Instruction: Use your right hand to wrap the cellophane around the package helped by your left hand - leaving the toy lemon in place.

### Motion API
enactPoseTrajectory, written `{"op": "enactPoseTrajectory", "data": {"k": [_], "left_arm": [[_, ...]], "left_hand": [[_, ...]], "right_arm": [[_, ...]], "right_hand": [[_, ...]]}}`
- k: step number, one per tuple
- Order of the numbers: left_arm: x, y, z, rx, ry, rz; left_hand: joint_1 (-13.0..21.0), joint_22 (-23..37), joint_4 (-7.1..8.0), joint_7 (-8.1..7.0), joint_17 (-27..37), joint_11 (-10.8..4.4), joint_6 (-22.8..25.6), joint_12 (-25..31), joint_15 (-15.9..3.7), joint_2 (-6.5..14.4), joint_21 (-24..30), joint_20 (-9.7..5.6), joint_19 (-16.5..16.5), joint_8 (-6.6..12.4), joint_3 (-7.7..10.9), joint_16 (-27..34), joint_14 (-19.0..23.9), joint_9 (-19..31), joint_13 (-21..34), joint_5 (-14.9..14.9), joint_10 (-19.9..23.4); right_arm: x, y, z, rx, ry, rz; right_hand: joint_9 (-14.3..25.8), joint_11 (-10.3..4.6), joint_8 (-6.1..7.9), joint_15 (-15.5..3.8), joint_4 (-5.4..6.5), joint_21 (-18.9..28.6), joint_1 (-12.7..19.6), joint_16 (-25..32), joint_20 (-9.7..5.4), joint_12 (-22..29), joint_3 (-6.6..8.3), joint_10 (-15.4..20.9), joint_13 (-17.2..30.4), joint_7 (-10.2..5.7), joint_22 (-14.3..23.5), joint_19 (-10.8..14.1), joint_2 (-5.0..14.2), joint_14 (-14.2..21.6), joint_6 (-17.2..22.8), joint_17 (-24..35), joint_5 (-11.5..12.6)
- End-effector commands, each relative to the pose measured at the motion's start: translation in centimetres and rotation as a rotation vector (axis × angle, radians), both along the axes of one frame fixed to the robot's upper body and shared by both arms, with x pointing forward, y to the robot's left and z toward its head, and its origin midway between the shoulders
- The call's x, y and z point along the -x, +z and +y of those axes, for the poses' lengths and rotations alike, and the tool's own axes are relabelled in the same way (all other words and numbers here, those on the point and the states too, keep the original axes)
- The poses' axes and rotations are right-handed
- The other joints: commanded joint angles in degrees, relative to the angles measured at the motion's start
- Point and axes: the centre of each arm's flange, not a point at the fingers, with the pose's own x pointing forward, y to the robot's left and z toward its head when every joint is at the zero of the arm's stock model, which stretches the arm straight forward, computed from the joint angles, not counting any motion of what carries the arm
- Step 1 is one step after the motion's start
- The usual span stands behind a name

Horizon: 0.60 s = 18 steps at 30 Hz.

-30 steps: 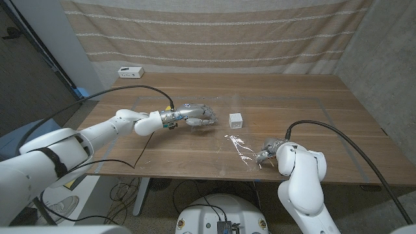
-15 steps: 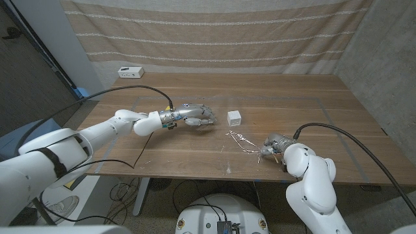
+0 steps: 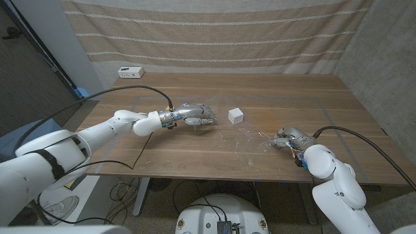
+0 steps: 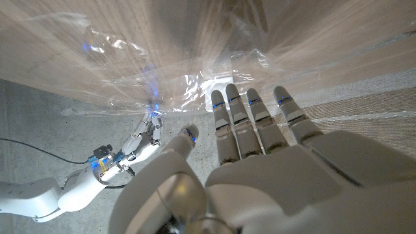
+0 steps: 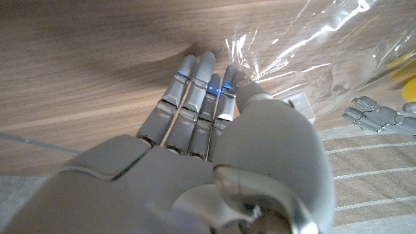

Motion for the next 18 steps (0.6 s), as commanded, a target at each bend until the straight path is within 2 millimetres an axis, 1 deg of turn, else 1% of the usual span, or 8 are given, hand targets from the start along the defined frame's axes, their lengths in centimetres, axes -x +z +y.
{"op": "enactPoseTrajectory", "data": {"k": [1,4,6,8,9,15,18], "left_arm": [[0.1,0.0,0.0,0.004,0.008,0.0],[0.3,-0.1,0.0,0.004,0.011,0.001],[0.3,-0.2,0.0,0.005,0.014,0.003],[0.4,-0.2,0.1,0.004,0.018,0.004],[0.4,-0.3,0.1,0.006,0.02,0.005],[0.6,-0.3,0.1,0.003,0.021,0.007],[0.7,-0.3,0.0,0.0,0.019,0.007]], "left_hand": [[-0.05,0.05,0.0,0.08,0.1,-0.11,-0.24,-0.34,-0.33,-0.24,-0.11,-0.1,0.36,-0.06,0.33,-0.09,0.31,0.12,0.17,-0.15,0.25],[-0.07,0.05,0.0,0.01,0.1,-0.27,-0.25,-0.34,-0.3,-0.25,-0.13,-0.07,0.34,-0.06,0.36,-0.1,0.29,0.12,0.17,-0.15,0.26],[-0.07,0.05,0.0,0.01,0.1,-0.16,-0.23,-0.37,-0.31,-0.26,-0.13,-0.07,0.34,-0.05,0.38,-0.1,0.29,0.12,0.17,-0.15,0.21],[-0.08,0.05,0.0,-0.01,0.1,-0.18,-0.23,-0.36,-0.29,-0.27,-0.14,-0.08,0.34,-0.04,0.39,-0.09,0.34,0.12,0.17,-0.15,0.24],[-0.09,0.05,0.0,-0.04,0.1,-0.19,-0.2,-0.36,-0.31,-0.28,-0.14,-0.09,0.33,-0.03,0.4,-0.09,0.34,0.12,0.17,-0.15,0.24],[-0.11,0.05,-0.02,-0.02,0.09,-0.27,-0.41,-0.37,-0.31,-0.31,-0.16,-0.1,0.34,-0.09,0.45,-0.09,0.35,0.12,0.16,-0.16,0.27],[-0.1,0.05,-0.05,-0.07,0.09,-0.26,-0.55,-0.37,-0.35,-0.32,-0.16,-0.08,0.34,-0.14,0.49,-0.05,0.46,0.12,0.16,-0.16,0.27]], "right_arm": [[-1.6,-0.1,5.0,-0.793,0.731,0.169],[-2.2,0.3,5.3,-0.85,0.793,0.121],[-2.4,0.5,5.4,-0.893,0.834,0.083],[-2.5,0.7,5.4,-0.933,0.871,0.042],[-2.5,0.8,5.4,-0.952,0.884,0.024],[-2.2,1.4,4.8,-1.003,0.911,-0.07],[-2.0,1.6,4.6,-1.051,0.923,-0.132]], "right_hand": [[0.58,-0.14,0.58,-2.64,0.07,1.42,0.65,1.21,-0.88,0.91,0.68,0.33,0.95,0.6,0.18,2.12,0.18,2.24,0.02,1.39,0.6],[0.7,0.09,0.52,-2.87,0.08,1.58,0.71,1.15,-1.25,1.04,0.83,-0.2,1.3,0.83,0.28,1.76,0.16,2.19,-0.51,1.8,0.64],[0.64,-0.3,0.54,-3.26,-0.02,1.59,0.85,1.0,-1.58,1.24,0.95,-0.42,1.61,0.8,0.37,1.09,0.07,1.93,-0.56,2.12,0.64],[0.67,-0.22,0.53,-3.34,-0.03,1.6,0.86,0.95,-1.66,1.36,0.98,-0.47,1.75,0.75,0.42,0.77,0.01,1.82,-0.74,2.29,0.63],[0.71,-0.51,0.65,-3.44,-0.12,1.57,0.96,0.86,-1.73,1.46,1.03,-0.5,1.88,0.61,0.46,0.4,-0.08,1.65,-0.56,2.42,0.63],[0.93,-0.59,1.21,-3.69,-0.06,1.46,0.75,0.84,-1.64,2.06,0.88,-0.32,2.5,-0.03,0.7,-1.54,-0.42,1.29,-0.04,3.32,0.46],[0.87,-0.96,1.38,-3.95,-0.08,1.57,0.68,0.78,-1.67,2.29,0.83,-0.25,2.76,-0.56,0.82,-2.03,-0.54,1.02,0.2,3.71,0.38]]}}
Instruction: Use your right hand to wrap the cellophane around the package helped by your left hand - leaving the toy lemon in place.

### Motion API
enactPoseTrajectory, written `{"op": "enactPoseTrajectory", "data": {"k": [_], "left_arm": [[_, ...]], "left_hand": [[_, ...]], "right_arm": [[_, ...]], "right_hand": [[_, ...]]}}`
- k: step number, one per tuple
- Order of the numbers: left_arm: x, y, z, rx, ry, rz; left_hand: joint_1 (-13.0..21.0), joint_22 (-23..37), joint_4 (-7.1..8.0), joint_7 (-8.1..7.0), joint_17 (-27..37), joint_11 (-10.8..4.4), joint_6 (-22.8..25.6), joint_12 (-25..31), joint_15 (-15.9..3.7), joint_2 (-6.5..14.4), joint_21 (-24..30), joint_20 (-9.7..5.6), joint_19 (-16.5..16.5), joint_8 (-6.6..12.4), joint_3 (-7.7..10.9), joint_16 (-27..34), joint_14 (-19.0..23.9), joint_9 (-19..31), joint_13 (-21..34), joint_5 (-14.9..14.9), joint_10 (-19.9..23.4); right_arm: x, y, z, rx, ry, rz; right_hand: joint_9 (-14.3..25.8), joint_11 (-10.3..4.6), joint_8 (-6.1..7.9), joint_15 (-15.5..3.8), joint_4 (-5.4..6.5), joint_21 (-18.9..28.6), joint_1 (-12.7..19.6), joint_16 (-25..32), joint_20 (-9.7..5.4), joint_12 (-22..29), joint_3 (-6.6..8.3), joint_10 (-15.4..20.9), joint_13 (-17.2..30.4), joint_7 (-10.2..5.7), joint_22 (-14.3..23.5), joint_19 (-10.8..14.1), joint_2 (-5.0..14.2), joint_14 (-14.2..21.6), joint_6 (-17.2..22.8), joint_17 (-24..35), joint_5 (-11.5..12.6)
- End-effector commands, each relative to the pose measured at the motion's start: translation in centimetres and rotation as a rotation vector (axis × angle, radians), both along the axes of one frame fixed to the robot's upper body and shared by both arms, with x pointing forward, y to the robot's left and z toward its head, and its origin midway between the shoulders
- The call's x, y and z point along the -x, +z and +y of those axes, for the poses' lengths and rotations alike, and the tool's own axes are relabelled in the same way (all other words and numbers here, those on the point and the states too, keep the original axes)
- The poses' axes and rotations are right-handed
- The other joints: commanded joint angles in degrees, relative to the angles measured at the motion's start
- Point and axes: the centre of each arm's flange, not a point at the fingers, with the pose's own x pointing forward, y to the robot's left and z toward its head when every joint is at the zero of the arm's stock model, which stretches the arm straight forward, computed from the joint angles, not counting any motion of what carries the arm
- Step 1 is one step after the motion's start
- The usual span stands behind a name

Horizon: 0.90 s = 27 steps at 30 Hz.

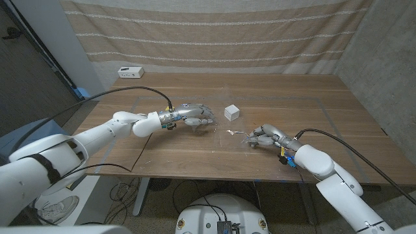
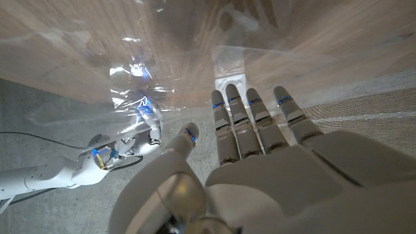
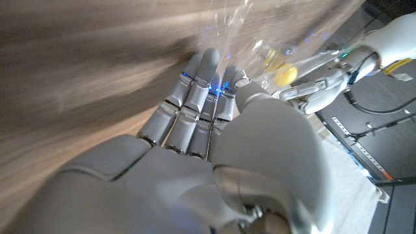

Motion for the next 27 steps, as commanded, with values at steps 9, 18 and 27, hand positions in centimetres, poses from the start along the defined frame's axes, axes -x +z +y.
{"op": "enactPoseTrajectory", "data": {"k": [9,18,27], "left_arm": [[0.5,-0.1,-0.2,-0.013,0.001,0.005],[0.8,-0.1,-0.1,-0.011,0.001,0.013],[1.1,-0.2,-0.1,-0.007,0.008,0.015]], "left_hand": [[0.02,0.06,-0.27,0.12,0.04,-0.11,-0.22,0.09,-0.29,-0.29,-0.17,-0.08,0.4,-0.07,0.64,0.1,1.04,0.11,0.15,-0.16,0.63],[0.14,0.06,-0.5,0.15,0.01,-0.18,-0.61,-0.05,-0.15,-0.34,-0.02,0.02,0.86,-0.17,0.83,0.22,1.64,0.11,0.14,-0.19,0.39],[0.13,0.06,-0.64,0.05,0.01,-0.01,-0.77,-0.12,-0.1,-0.47,0.06,-0.04,1.16,-0.16,0.93,0.2,1.95,0.12,0.13,-0.22,0.32]], "right_arm": [[1.6,4.2,-1.5,-0.963,0.422,-0.052],[0.9,4.8,-0.7,-0.989,0.381,-0.047],[-0.1,5.7,0.8,-0.951,0.354,-0.012]], "right_hand": [[0.13,-1.04,0.46,-3.81,0.19,0.58,0.15,-0.26,-0.73,0.64,0.25,-0.53,1.03,-1.23,0.64,-1.56,-0.33,-1.14,0.12,1.41,-0.31],[-0.36,-1.48,0.33,-4.7,0.18,3.31,0.41,1.51,-2.48,0.68,0.09,-1.56,1.94,-1.38,1.85,0.82,-0.03,0.44,-0.76,3.94,-0.72],[-0.86,-1.07,0.46,-5.38,-0.15,9.78,1.4,4.96,-4.83,0.46,-0.71,-1.33,2.53,-1.35,4.78,6.47,-0.08,4.71,-1.18,6.74,-0.71]]}}
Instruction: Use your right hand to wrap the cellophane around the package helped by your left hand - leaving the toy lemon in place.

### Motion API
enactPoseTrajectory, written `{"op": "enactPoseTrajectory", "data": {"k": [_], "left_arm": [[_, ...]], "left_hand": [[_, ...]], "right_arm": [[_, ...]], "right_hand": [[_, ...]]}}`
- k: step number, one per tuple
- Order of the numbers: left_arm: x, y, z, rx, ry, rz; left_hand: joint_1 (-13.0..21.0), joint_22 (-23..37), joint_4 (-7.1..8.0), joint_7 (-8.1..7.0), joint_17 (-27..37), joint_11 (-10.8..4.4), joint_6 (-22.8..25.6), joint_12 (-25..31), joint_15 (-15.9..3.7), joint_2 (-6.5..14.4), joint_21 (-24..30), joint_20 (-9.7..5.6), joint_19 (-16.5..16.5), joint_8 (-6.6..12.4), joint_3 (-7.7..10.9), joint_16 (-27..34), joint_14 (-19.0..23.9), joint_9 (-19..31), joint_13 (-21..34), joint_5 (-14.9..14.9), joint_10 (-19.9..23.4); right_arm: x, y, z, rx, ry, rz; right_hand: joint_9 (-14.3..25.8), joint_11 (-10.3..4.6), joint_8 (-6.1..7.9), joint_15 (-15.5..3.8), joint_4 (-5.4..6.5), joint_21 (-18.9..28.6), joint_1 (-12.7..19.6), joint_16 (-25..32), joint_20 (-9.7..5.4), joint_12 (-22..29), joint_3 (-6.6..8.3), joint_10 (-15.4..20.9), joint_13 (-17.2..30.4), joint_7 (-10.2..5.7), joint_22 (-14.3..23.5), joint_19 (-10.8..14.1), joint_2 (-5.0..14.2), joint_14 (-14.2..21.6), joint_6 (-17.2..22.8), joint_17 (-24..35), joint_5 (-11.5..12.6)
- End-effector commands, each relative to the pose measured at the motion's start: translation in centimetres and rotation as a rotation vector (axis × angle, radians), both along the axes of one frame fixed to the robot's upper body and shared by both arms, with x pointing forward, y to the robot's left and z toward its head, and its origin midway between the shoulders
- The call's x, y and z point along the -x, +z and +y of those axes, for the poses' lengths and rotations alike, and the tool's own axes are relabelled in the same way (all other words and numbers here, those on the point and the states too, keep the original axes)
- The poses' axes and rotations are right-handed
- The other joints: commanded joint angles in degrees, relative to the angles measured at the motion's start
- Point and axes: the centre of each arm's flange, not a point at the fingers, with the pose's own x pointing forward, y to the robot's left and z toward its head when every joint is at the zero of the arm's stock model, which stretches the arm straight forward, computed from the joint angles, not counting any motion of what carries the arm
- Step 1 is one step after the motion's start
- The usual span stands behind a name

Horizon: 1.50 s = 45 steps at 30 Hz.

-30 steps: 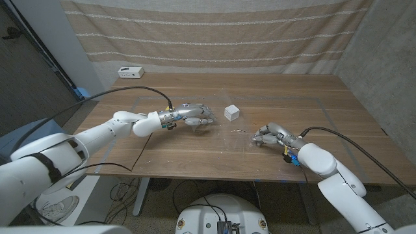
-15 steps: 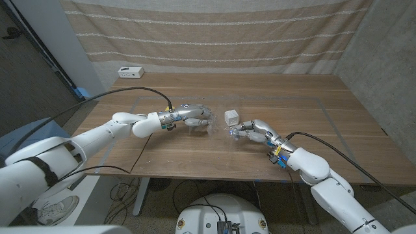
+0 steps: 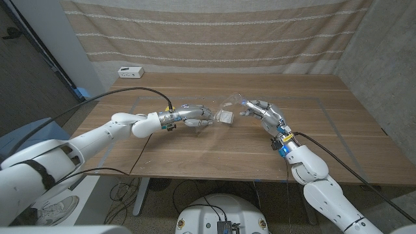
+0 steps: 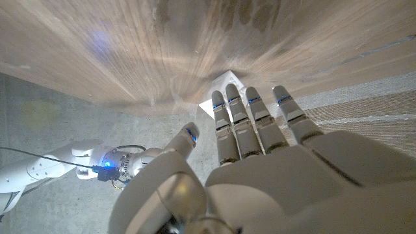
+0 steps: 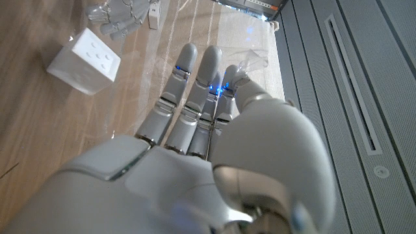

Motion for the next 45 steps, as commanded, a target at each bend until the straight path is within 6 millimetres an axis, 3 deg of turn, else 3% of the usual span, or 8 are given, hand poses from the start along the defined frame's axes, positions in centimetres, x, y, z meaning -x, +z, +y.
{"op": "enactPoseTrajectory", "data": {"k": [1,4,6,9,17,22,32,45], "left_arm": [[0.3,-0.1,0.1,0.004,0.008,0.007],[0.4,-0.2,0.1,0.005,0.011,0.008],[0.5,-0.2,0.1,0.008,0.011,0.007],[0.6,-0.3,0.1,0.008,0.013,0.007],[1.4,-0.6,0.2,0.011,0.022,0.001],[1.7,-0.8,0.4,0.015,0.027,0.0],[2.0,-0.9,0.8,0.022,0.034,-0.005],[1.9,-0.9,1.1,0.028,0.039,-0.006]], "left_hand": [[0.13,0.05,-0.17,0.02,0.15,-0.01,-0.16,-0.13,0.03,-0.48,0.07,-0.01,0.57,-0.17,0.46,0.19,0.66,0.11,0.13,0.03,0.34],[0.13,0.06,-0.2,-0.05,0.15,-0.1,-0.39,-0.13,0.06,-0.49,0.08,0.08,0.62,-0.24,0.49,0.17,0.69,0.11,0.12,0.03,0.37],[0.13,0.06,-0.23,-0.12,0.14,-0.37,-0.36,-0.22,0.01,-0.49,0.08,0.1,0.66,-0.21,0.53,0.14,0.7,0.11,0.12,0.04,0.17],[0.14,0.06,-0.25,-0.11,0.14,-0.36,-0.53,-0.29,-0.14,-0.46,0.09,0.07,0.7,-0.26,0.58,0.05,0.55,0.11,0.11,0.04,0.0],[0.13,0.06,-0.22,-0.21,0.14,-0.16,-0.86,-0.46,-0.08,-0.28,0.04,0.03,0.61,-0.3,0.75,-0.1,0.28,0.12,0.1,0.06,-0.41],[0.09,0.06,-0.19,-0.32,0.15,-0.22,-0.98,-0.47,-0.1,-0.24,0.0,-0.08,0.54,-0.3,0.82,-0.13,0.24,0.13,0.1,0.05,-0.45],[0.0,0.07,-0.12,-0.28,0.16,-0.34,-1.05,-0.45,-0.14,-0.19,-0.03,-0.18,0.53,-0.25,0.92,-0.15,0.22,0.13,0.1,0.03,-0.42],[-0.08,0.07,-0.14,-0.19,0.14,-0.34,-0.95,-0.45,-0.16,-0.26,-0.07,-0.18,0.52,-0.13,1.01,-0.17,0.19,0.14,0.09,0.01,-0.45]], "right_arm": [[-1.2,1.0,0.8,-0.058,0.01,0.062],[-1.3,1.4,1.2,-0.004,0.0,0.062],[-1.6,1.8,1.9,0.051,0.017,0.059],[-1.9,2.2,2.4,0.068,0.031,0.053],[-3.6,4.6,4.8,0.088,0.098,-0.026],[-4.3,6.1,5.9,0.037,0.098,-0.068],[-6.0,6.8,7.3,-0.017,-0.123,0.062],[-8.3,7.0,9.9,0.213,-0.479,0.165]], "right_hand": [[-0.08,0.2,0.16,-4.26,-0.04,2.43,1.15,0.86,-0.6,0.06,-0.44,0.43,0.08,0.25,0.74,2.59,0.12,1.83,-0.17,0.27,0.05],[-0.3,0.18,0.14,-4.33,0.05,4.67,1.15,1.61,-1.87,-0.04,-0.67,0.43,0.14,0.3,1.11,5.27,0.15,4.27,-0.15,0.27,0.23],[-0.49,0.23,0.08,-4.48,-0.03,6.87,1.36,1.48,-4.3,-0.2,-0.67,0.37,-0.01,0.4,1.38,8.04,0.12,6.04,-0.15,-0.34,0.36],[-0.54,0.24,-0.07,-4.42,0.05,7.27,1.41,0.69,-4.92,-0.33,-0.51,0.19,-0.12,0.69,1.45,7.82,0.32,5.95,-0.5,-1.01,0.39],[-0.59,0.94,-0.69,-4.22,1.0,9.74,0.82,-10.44,-6.66,-1.29,1.46,-1.48,-1.11,1.02,1.16,4.22,0.28,1.22,-2.51,-9.29,0.15],[-0.19,1.03,-0.7,-4.44,0.91,10.36,1.21,-12.29,-7.51,-1.57,2.18,-1.92,-1.35,1.29,0.93,3.67,0.49,1.1,-3.27,-10.76,0.05],[0.14,1.43,-0.48,-3.81,1.49,11.74,0.73,-15.82,-7.86,-1.9,2.84,-2.17,-1.77,1.05,0.39,3.23,0.28,-0.38,-3.58,-13.04,-0.19],[-0.52,2.47,-0.39,-4.04,1.62,14.69,0.65,-17.71,-9.29,-1.68,3.71,-0.41,-2.61,1.4,-0.49,6.01,0.23,1.7,-2.88,-14.62,-0.09]]}}
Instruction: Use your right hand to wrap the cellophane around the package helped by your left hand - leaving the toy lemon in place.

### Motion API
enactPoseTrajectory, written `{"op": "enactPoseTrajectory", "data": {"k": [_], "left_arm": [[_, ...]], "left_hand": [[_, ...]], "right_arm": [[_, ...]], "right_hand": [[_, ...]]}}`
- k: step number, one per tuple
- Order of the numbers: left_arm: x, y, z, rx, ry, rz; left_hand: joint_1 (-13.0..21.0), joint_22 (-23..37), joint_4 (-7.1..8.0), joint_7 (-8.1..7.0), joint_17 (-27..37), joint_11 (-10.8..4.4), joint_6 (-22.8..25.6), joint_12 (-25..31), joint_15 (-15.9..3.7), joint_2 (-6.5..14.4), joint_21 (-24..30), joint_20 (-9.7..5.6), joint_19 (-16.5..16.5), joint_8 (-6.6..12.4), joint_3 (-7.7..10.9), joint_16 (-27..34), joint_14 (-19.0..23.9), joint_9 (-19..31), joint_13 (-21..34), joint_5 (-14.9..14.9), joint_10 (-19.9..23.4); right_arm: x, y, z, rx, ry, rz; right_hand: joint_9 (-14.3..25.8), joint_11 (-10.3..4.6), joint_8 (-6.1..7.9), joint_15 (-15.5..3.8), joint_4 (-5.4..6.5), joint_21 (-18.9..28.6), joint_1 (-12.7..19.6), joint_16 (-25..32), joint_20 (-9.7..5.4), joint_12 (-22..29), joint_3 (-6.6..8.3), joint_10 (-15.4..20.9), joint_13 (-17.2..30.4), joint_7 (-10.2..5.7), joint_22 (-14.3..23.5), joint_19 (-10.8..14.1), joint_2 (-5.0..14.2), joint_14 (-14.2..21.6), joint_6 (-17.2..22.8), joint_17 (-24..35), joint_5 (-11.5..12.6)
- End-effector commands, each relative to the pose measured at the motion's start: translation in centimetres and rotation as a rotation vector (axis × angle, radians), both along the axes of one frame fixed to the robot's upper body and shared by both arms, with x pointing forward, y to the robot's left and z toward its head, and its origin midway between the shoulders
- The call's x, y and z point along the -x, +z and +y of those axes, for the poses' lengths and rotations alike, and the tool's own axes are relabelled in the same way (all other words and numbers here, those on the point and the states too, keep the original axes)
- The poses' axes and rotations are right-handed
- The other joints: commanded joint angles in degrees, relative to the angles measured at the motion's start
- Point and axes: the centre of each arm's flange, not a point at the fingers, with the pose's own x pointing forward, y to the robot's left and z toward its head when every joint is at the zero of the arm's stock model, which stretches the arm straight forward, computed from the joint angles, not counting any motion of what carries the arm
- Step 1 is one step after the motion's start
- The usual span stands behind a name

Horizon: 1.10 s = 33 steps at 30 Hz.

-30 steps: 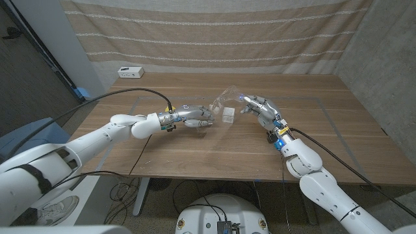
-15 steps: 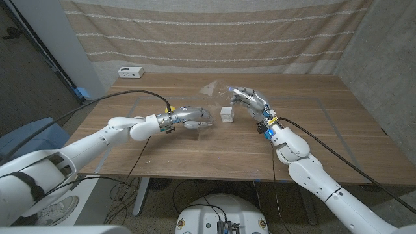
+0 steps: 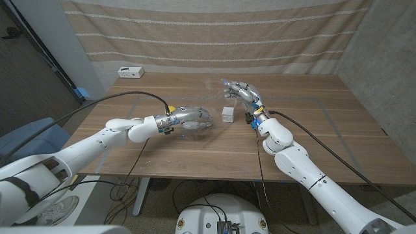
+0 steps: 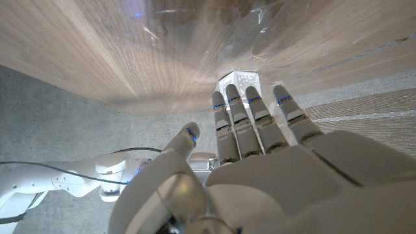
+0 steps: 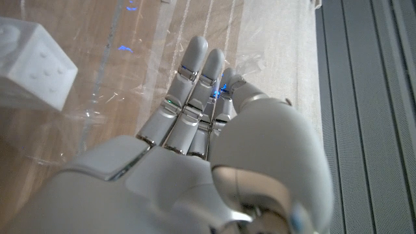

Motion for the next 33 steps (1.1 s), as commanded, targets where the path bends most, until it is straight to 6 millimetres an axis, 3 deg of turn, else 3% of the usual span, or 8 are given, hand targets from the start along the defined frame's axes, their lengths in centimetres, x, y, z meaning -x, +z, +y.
{"op": "enactPoseTrajectory", "data": {"k": [1,12,17,22,26,30,33], "left_arm": [[0.0,-0.1,0.3,0.005,0.01,0.0],[0.0,0.1,0.6,0.018,0.012,-0.005],[0.9,0.8,1.3,0.102,-0.002,-0.057],[2.3,1.4,2.4,0.195,0.033,-0.171],[3.5,1.7,3.3,0.295,0.066,-0.261],[4.6,2.2,4.2,0.371,0.079,-0.335],[5.5,2.4,4.7,0.423,0.073,-0.379]], "left_hand": [[-0.08,0.09,0.06,0.11,0.12,-0.12,-0.05,0.0,-0.42,-0.26,-0.06,-0.18,0.53,0.09,0.38,-0.18,-0.06,0.14,0.08,0.01,-0.21],[-0.08,0.09,-0.01,0.09,0.1,-0.06,-0.06,0.04,-0.45,-0.27,-0.09,-0.19,0.53,0.13,0.49,-0.18,0.01,0.14,0.08,0.01,-0.12],[0.25,0.09,-0.46,0.48,0.04,-0.18,0.77,0.56,-0.44,-0.24,0.17,-0.09,1.28,0.44,0.85,0.1,1.0,0.13,0.08,0.18,1.27],[0.95,0.19,-1.74,1.08,0.5,0.38,2.88,1.43,0.95,-0.32,1.04,-0.3,3.41,0.94,1.08,1.81,6.53,0.18,0.21,0.6,4.08],[1.69,0.24,-2.61,0.97,0.43,0.26,4.0,1.58,0.46,-0.16,1.1,-0.35,3.46,1.24,1.47,1.79,7.27,0.23,0.28,0.81,4.74],[2.16,0.27,-3.25,0.71,0.45,0.16,4.53,1.57,0.36,-0.16,1.06,-0.35,3.28,1.35,1.57,1.77,7.51,0.25,0.31,0.92,4.88],[2.47,0.28,-3.81,0.46,0.57,0.19,4.74,1.65,0.31,-0.33,1.05,-0.47,3.23,1.32,1.39,2.0,8.13,0.27,0.35,0.97,5.24]], "right_arm": [[-1.8,1.5,3.1,0.162,-0.272,0.043],[-3.2,1.8,4.8,0.214,-0.37,-0.023],[-3.7,1.8,5.7,0.301,-0.43,-0.084],[-3.9,1.7,6.6,0.422,-0.491,-0.151],[-3.8,1.6,7.4,0.545,-0.558,-0.23],[-3.7,1.5,8.2,0.67,-0.613,-0.303],[-3.7,1.4,8.7,0.737,-0.653,-0.345]], "right_hand": [[-0.14,0.47,0.18,-3.66,-0.24,1.34,-0.06,-0.91,-4.85,0.02,0.86,0.98,-0.17,0.25,-0.18,1.58,0.0,0.93,0.41,-0.41,0.14],[-0.61,0.42,0.0,-3.6,-0.69,3.5,0.54,-1.96,-5.16,-0.07,1.4,1.34,-0.75,0.7,-0.3,3.16,-0.09,2.09,0.75,-1.07,0.05],[-0.77,0.34,-0.08,-3.44,-0.74,3.98,0.52,-2.33,-5.19,-0.14,1.42,1.35,-0.93,0.71,-0.36,3.06,-0.3,2.22,0.85,-1.14,-0.02],[-1.02,0.33,-0.22,-2.81,-0.59,4.09,0.01,-3.29,-4.89,-0.27,1.28,1.37,-1.23,0.57,-0.58,1.17,-0.79,1.52,0.98,-1.22,-0.13],[-1.42,0.21,-0.54,-1.36,-0.4,3.77,-0.87,-4.76,-2.51,-0.76,0.91,0.87,-1.74,-0.03,-1.41,-3.65,-1.25,-0.41,0.99,-1.0,-0.19],[-1.94,-0.97,-0.94,-0.44,-0.47,3.06,-1.68,-5.63,2.35,-1.88,-0.03,-0.28,-2.4,-0.63,-3.27,-10.0,-1.53,-2.77,1.0,-0.17,-0.23],[-2.06,-1.26,-0.98,-0.5,-0.44,2.84,-1.83,-5.68,3.17,-2.19,-0.22,-0.4,-2.55,-1.01,-3.87,-11.26,-1.34,-3.27,1.1,0.07,-0.23]]}}
